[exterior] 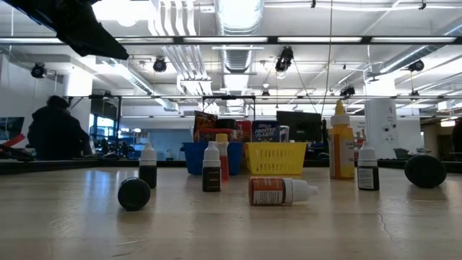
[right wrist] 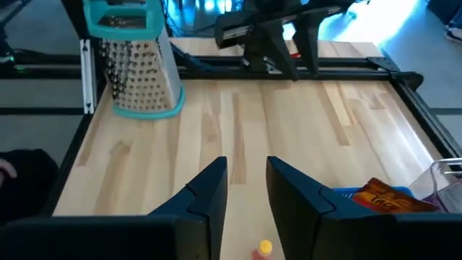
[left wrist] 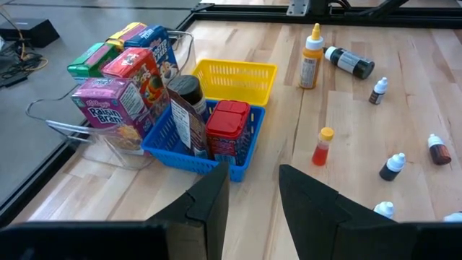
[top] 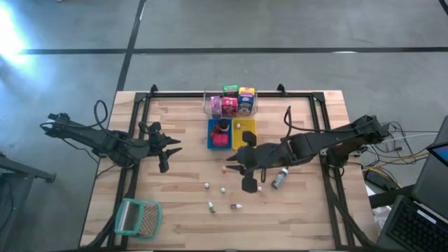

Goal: Pick & Place Kitchen Items
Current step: Put the small black food coloring bottle into the yellow bin

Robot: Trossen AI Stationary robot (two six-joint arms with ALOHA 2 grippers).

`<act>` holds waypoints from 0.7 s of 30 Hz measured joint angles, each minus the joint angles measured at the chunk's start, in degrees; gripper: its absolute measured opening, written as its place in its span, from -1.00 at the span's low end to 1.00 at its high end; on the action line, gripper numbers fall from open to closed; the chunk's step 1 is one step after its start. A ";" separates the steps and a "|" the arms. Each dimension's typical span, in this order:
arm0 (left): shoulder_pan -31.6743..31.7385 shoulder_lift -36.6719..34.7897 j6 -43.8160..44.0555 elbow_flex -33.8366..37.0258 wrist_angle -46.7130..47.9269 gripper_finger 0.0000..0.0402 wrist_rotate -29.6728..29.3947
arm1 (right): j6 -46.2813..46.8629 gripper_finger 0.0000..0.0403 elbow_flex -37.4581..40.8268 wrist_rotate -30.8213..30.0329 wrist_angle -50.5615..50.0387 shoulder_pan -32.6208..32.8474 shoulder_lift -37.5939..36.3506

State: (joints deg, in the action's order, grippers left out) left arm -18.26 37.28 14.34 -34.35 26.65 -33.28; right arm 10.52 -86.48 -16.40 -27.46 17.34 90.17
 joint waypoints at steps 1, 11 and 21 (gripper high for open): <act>0.00 0.00 0.01 0.00 0.00 -0.36 -0.01 | 0.07 -0.53 -0.01 0.22 -0.81 0.15 0.00; 0.01 0.00 0.00 0.00 0.00 -0.36 0.00 | 20.91 -0.35 -0.39 3.83 -26.91 4.37 0.00; 0.00 0.00 0.01 0.00 0.00 -0.36 0.00 | 32.99 -0.31 7.83 4.91 -26.89 10.49 0.00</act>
State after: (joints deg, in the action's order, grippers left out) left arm -18.26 37.28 14.35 -34.35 26.65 -33.28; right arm 43.51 -78.64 -11.49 -54.35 27.83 90.17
